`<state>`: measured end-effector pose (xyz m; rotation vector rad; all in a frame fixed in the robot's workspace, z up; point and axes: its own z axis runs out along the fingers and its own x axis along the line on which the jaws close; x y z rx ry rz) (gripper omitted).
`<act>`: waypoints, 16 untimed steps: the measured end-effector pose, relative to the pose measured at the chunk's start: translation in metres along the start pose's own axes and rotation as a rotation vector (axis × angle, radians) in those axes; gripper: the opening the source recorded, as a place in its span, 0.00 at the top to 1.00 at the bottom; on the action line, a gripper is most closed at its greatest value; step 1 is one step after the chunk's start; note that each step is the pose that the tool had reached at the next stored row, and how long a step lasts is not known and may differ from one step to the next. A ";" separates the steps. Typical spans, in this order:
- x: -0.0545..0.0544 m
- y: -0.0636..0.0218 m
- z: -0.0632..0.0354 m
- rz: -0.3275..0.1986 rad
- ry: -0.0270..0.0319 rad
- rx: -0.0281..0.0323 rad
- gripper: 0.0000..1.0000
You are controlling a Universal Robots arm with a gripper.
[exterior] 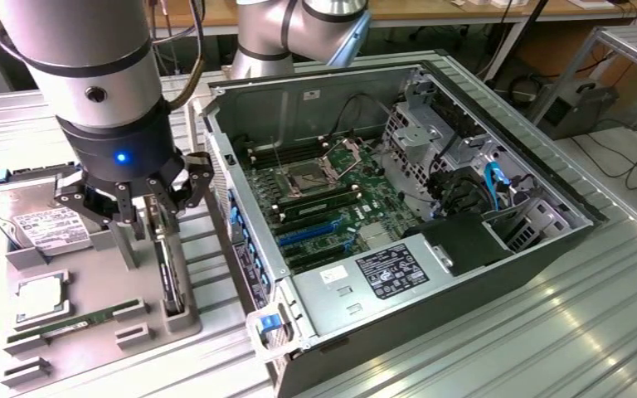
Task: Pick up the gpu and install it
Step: 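Pick up the gpu and move the gpu toward the slot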
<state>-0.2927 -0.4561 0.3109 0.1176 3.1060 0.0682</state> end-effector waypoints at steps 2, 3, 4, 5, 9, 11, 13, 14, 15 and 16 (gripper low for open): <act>0.000 -0.0010 0.0047 0.000 0.0000 0.0000 0.58; 0.000 -0.0014 0.0067 0.000 0.0000 0.0000 0.58; 0.000 -0.0019 0.0093 0.000 0.0000 0.0000 0.58; 0.000 -0.0022 0.0114 0.000 -0.0001 -0.0001 0.58; 0.000 -0.0032 0.0198 0.000 0.0000 0.0000 0.58; 0.001 -0.0035 0.0242 0.000 0.0000 0.0000 0.58; 0.001 -0.0038 0.0291 0.000 0.0000 0.0000 0.58; 0.001 -0.0038 0.0307 0.000 0.0000 0.0000 0.58; 0.001 -0.0039 0.0336 0.000 0.0000 0.0000 0.58; 0.001 -0.0040 0.0355 0.000 -0.0001 -0.0001 0.58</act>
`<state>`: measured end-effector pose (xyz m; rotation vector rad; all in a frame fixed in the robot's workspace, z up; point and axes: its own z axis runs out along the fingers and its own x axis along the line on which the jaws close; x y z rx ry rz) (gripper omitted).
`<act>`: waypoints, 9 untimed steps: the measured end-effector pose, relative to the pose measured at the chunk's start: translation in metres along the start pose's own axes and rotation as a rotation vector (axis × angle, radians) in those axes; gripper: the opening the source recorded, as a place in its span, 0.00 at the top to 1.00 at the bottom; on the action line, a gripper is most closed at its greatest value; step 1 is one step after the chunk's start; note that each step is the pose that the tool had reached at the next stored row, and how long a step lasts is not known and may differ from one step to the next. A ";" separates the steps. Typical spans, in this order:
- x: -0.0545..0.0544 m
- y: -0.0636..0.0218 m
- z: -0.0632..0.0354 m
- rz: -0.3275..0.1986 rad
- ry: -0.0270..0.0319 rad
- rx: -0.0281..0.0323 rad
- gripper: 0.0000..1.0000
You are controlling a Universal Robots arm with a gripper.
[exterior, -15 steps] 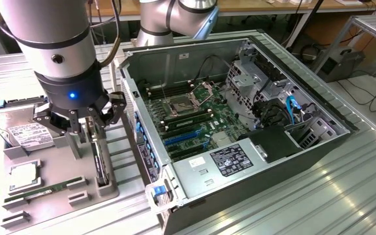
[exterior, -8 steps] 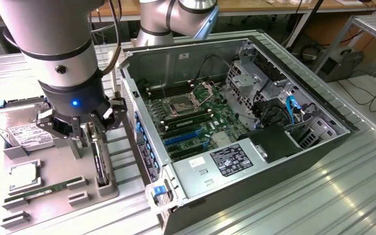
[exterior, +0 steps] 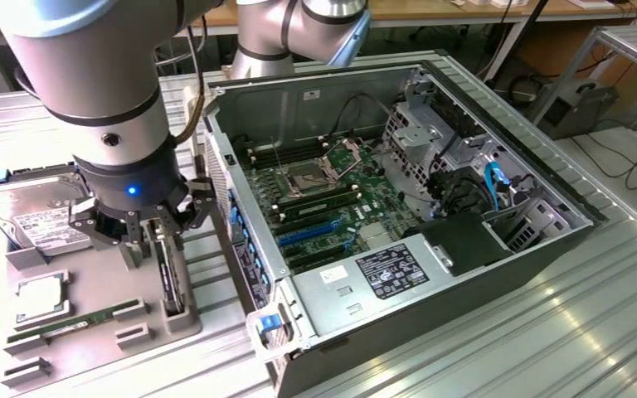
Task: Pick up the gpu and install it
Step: 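Pick up the gpu and move the gpu toward the slot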
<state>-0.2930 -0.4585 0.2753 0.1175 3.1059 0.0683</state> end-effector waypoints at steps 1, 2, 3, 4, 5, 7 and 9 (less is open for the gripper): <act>0.000 -0.0001 0.0017 0.000 0.0000 0.0000 0.58; 0.000 -0.0002 0.0039 0.000 0.0000 0.0001 0.58; 0.001 -0.0003 0.0056 0.001 0.0001 0.0001 0.58; 0.001 -0.0004 0.0074 0.001 0.0001 0.0002 0.58; 0.002 -0.0005 0.0095 0.001 0.0000 0.0001 0.58; 0.003 0.0001 0.0142 0.003 0.0000 -0.0004 0.58; 0.004 0.0012 0.0166 0.004 0.0001 -0.0021 0.58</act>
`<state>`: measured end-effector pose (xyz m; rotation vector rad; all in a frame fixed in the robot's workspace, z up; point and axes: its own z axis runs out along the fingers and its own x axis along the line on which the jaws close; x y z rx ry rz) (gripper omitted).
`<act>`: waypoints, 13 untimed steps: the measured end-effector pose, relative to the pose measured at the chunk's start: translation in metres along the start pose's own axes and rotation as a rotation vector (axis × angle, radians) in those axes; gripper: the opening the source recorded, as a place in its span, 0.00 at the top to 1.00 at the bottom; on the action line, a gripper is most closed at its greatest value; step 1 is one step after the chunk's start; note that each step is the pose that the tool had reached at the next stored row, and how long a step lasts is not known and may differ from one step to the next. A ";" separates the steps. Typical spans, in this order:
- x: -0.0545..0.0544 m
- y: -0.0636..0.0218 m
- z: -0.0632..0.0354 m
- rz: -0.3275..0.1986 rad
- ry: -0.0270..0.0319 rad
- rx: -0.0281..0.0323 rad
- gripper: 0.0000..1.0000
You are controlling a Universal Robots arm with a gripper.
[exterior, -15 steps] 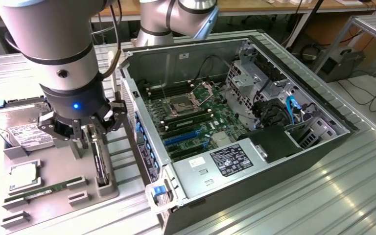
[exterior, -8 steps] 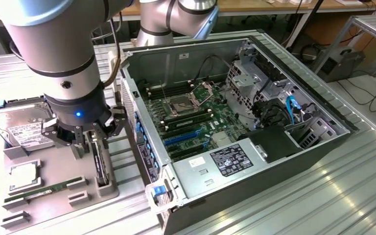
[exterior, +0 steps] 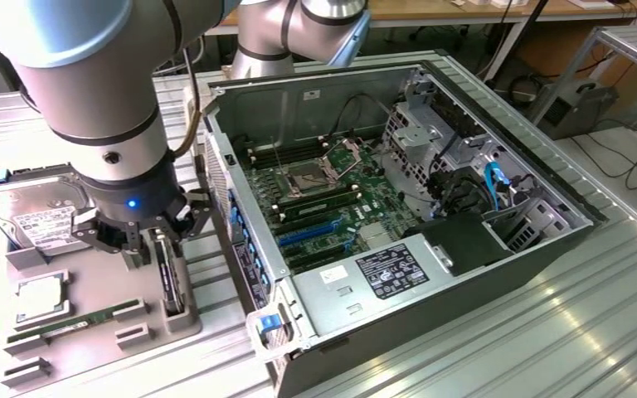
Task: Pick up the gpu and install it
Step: 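Pick up the gpu and move the gpu toward the slot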
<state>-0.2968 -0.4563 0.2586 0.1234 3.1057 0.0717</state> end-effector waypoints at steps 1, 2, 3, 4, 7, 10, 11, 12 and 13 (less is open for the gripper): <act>0.001 0.0005 0.0010 0.000 0.0000 -0.0011 0.58; 0.001 0.0011 0.0021 0.001 0.0002 -0.0022 0.58; 0.002 0.0020 0.0036 0.002 0.0003 -0.0038 0.58; 0.003 0.0026 0.0047 0.002 0.0003 -0.0047 0.58; 0.003 0.0039 0.0087 0.002 0.0004 -0.0065 0.58; 0.004 0.0038 0.0148 0.002 0.0005 -0.0068 0.58; 0.004 0.0038 0.0163 0.002 0.0005 -0.0068 0.58; 0.004 0.0037 0.0167 0.002 0.0005 -0.0067 0.58; 0.004 0.0037 0.0167 0.002 0.0006 -0.0066 0.58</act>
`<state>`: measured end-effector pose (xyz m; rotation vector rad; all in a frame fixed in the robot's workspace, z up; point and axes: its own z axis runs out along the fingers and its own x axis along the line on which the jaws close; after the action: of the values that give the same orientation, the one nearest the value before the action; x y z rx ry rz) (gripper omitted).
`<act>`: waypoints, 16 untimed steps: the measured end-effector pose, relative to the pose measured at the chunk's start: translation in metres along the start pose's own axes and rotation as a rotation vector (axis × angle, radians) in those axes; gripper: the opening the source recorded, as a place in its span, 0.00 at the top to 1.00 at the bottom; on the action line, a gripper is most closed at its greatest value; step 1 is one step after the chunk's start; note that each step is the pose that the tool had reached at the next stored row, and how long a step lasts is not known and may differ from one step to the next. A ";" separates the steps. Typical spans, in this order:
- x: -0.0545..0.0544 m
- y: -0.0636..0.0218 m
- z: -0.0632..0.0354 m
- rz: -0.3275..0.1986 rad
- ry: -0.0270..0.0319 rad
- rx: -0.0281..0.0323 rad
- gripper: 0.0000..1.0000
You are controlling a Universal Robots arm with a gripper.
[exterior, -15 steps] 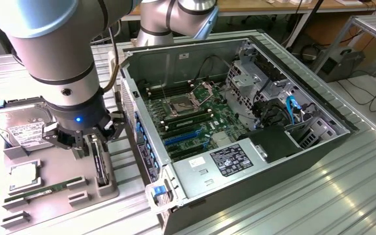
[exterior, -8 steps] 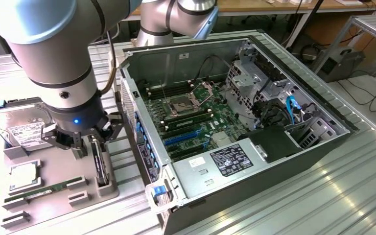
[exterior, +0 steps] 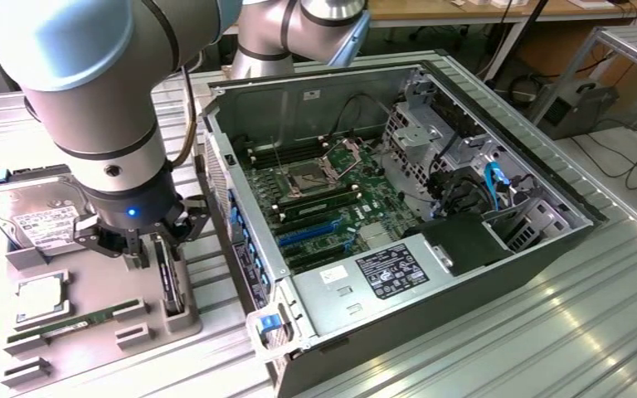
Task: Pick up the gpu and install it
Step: 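Pick up the gpu and move the gpu toward the slot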
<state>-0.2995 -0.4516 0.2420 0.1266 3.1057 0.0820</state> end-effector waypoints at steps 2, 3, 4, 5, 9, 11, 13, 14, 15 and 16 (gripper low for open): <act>0.000 0.0000 0.0001 0.000 -0.0001 -0.0001 0.58; 0.000 0.0000 0.0002 0.000 -0.0002 -0.0002 0.59; 0.000 0.0000 0.0002 0.000 -0.0002 -0.0003 0.59; 0.000 0.0000 0.0002 0.000 -0.0002 -0.0003 0.66; 0.000 0.0000 0.0002 0.000 -0.0001 -0.0001 0.74; 0.000 0.0000 0.0002 -0.003 0.0000 -0.0003 0.74; 0.000 0.0001 -0.0018 -0.015 0.0004 -0.0009 0.74; 0.000 0.0002 -0.0038 -0.020 0.0009 -0.0011 0.74; 0.000 0.0003 -0.0065 -0.027 0.0013 -0.0014 0.74; -0.001 0.0005 -0.0096 -0.034 0.0016 -0.0017 0.74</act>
<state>-0.2993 -0.4516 0.2516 0.0742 3.1080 0.0839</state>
